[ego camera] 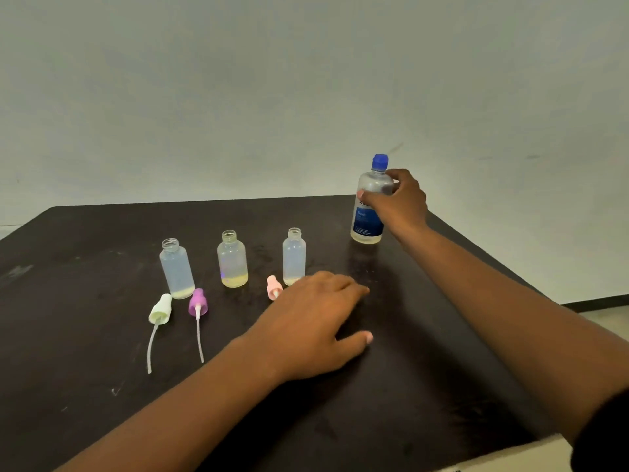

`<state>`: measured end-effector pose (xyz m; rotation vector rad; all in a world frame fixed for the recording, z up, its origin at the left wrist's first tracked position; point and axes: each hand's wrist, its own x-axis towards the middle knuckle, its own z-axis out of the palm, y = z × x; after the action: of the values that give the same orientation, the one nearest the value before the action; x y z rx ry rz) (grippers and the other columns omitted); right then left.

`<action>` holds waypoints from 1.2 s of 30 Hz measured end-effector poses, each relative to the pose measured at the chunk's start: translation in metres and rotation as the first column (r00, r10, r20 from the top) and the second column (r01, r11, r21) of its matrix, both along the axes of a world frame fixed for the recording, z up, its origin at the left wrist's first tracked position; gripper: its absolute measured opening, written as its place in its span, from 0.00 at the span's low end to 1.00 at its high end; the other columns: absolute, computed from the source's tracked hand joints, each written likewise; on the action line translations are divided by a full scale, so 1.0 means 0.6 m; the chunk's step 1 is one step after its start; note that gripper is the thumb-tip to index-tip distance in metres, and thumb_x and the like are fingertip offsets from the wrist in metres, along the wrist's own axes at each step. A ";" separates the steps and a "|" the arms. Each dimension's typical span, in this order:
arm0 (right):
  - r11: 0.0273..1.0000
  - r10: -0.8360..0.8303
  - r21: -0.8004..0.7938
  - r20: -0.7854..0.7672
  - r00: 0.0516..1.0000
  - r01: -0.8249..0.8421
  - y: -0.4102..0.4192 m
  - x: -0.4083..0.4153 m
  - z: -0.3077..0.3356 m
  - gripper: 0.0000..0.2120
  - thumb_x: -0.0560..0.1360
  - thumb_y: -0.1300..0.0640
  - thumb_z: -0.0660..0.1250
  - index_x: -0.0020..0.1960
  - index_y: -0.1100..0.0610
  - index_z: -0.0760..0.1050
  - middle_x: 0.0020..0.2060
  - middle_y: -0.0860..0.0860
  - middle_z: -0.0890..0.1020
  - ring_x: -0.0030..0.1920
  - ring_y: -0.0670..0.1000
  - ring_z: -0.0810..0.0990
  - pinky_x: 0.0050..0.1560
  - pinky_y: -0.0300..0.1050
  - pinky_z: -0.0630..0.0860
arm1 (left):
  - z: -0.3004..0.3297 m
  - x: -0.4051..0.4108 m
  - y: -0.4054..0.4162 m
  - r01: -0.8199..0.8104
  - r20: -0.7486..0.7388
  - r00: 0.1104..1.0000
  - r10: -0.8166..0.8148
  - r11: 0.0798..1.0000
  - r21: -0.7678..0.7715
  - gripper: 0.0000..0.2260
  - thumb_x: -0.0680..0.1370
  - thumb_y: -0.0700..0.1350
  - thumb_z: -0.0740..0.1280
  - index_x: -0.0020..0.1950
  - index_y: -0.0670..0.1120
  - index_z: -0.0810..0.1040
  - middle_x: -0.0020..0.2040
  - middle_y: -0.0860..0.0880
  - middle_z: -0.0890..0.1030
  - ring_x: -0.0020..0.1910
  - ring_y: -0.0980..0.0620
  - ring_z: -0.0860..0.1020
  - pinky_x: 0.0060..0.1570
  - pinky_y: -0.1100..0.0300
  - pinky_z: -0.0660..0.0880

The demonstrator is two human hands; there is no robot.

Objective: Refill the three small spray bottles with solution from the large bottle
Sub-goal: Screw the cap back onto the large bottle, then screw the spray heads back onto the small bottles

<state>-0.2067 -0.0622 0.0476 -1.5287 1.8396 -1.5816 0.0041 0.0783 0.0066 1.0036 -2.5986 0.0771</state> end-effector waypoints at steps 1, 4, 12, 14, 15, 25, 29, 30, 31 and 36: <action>1.000 -0.022 0.004 -0.039 0.999 0.022 -0.013 -0.003 -0.002 0.34 0.73 0.48 0.79 0.75 0.52 0.70 0.66 0.49 0.79 0.60 0.51 0.80 0.56 0.46 0.77 | -0.002 -0.011 -0.006 0.010 0.018 1.000 -0.010 1.000 0.020 0.29 0.82 0.64 0.61 0.80 0.53 0.66 0.76 0.55 0.71 0.74 0.54 0.68 0.74 0.54 0.66; 0.998 -0.068 0.009 -0.115 0.991 0.070 -0.050 -0.011 -0.004 0.34 0.74 0.46 0.78 0.75 0.52 0.69 0.67 0.50 0.79 0.64 0.53 0.80 0.56 0.46 0.75 | -0.011 -0.034 -0.027 0.002 0.023 1.000 -0.004 0.997 0.071 0.28 0.82 0.64 0.61 0.78 0.51 0.69 0.75 0.53 0.73 0.73 0.52 0.70 0.72 0.52 0.70; 0.991 -0.126 0.027 -0.154 0.980 0.132 -0.110 -0.018 -0.017 0.33 0.73 0.43 0.75 0.74 0.50 0.69 0.64 0.51 0.79 0.62 0.55 0.80 0.60 0.52 0.77 | -0.027 -0.044 -0.042 -0.026 -0.016 0.999 0.028 0.995 0.097 0.27 0.82 0.65 0.60 0.76 0.51 0.72 0.74 0.54 0.73 0.72 0.54 0.70 0.72 0.53 0.70; 0.990 -0.137 0.015 -0.168 0.976 0.141 -0.113 -0.016 -0.020 0.33 0.73 0.43 0.75 0.74 0.49 0.68 0.64 0.52 0.79 0.61 0.55 0.80 0.60 0.52 0.77 | -0.028 -0.044 -0.041 -0.025 -0.019 0.999 0.027 0.995 0.096 0.27 0.82 0.65 0.60 0.77 0.52 0.71 0.75 0.55 0.72 0.73 0.54 0.69 0.73 0.54 0.69; 0.990 -0.140 0.011 -0.172 0.975 0.144 -0.114 -0.015 -0.022 0.33 0.73 0.43 0.75 0.74 0.49 0.68 0.64 0.52 0.79 0.61 0.55 0.80 0.60 0.52 0.77 | -0.029 -0.045 -0.041 -0.025 -0.024 0.999 0.027 0.995 0.093 0.27 0.82 0.65 0.60 0.77 0.52 0.71 0.75 0.55 0.72 0.73 0.55 0.68 0.73 0.55 0.69; 0.989 -0.133 0.033 -0.177 0.975 0.141 -0.092 -0.020 -0.033 0.42 0.72 0.44 0.79 0.78 0.51 0.62 0.67 0.54 0.76 0.65 0.58 0.79 0.62 0.54 0.78 | -0.032 -0.047 -0.046 -0.014 -0.046 0.999 0.018 0.996 0.090 0.28 0.82 0.67 0.58 0.75 0.51 0.73 0.72 0.54 0.74 0.70 0.54 0.71 0.69 0.53 0.72; 0.989 -0.147 0.011 -0.122 0.982 0.149 -0.064 -0.013 -0.039 0.42 0.70 0.42 0.79 0.76 0.50 0.61 0.68 0.55 0.70 0.65 0.57 0.77 0.61 0.51 0.77 | -0.027 -0.039 -0.043 0.010 -0.067 0.998 -0.004 0.996 0.085 0.26 0.83 0.66 0.57 0.73 0.51 0.74 0.70 0.54 0.76 0.68 0.54 0.73 0.67 0.52 0.74; 0.989 -0.148 -0.015 -0.106 0.983 0.147 -0.053 -0.009 -0.039 0.41 0.70 0.43 0.79 0.75 0.50 0.62 0.68 0.55 0.69 0.66 0.57 0.76 0.61 0.49 0.75 | -0.022 -0.036 -0.041 0.017 -0.074 0.997 -0.013 0.998 0.058 0.25 0.83 0.66 0.58 0.72 0.51 0.76 0.68 0.54 0.78 0.66 0.54 0.74 0.66 0.52 0.75; 0.988 -0.149 -0.046 -0.089 0.985 0.146 -0.040 -0.005 -0.038 0.38 0.71 0.44 0.79 0.74 0.51 0.63 0.68 0.54 0.68 0.67 0.57 0.75 0.59 0.47 0.73 | -0.016 -0.033 -0.038 0.023 -0.081 0.996 -0.020 0.999 0.033 0.24 0.82 0.65 0.58 0.69 0.51 0.77 0.65 0.54 0.79 0.64 0.54 0.75 0.64 0.52 0.76; 0.975 -0.075 -0.208 -0.008 0.997 0.072 0.047 0.045 -0.037 0.26 0.73 0.52 0.77 0.65 0.51 0.68 0.60 0.49 0.70 0.62 0.53 0.76 0.56 0.45 0.74 | 0.010 0.002 -0.025 -0.002 -0.187 0.982 -0.010 0.998 -0.069 0.18 0.81 0.61 0.61 0.55 0.50 0.83 0.48 0.53 0.81 0.49 0.54 0.78 0.52 0.53 0.77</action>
<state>-0.1797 -0.0338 0.0254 -1.5785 1.8069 -1.8526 0.0055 0.0634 0.0125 0.9341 -2.4106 0.0670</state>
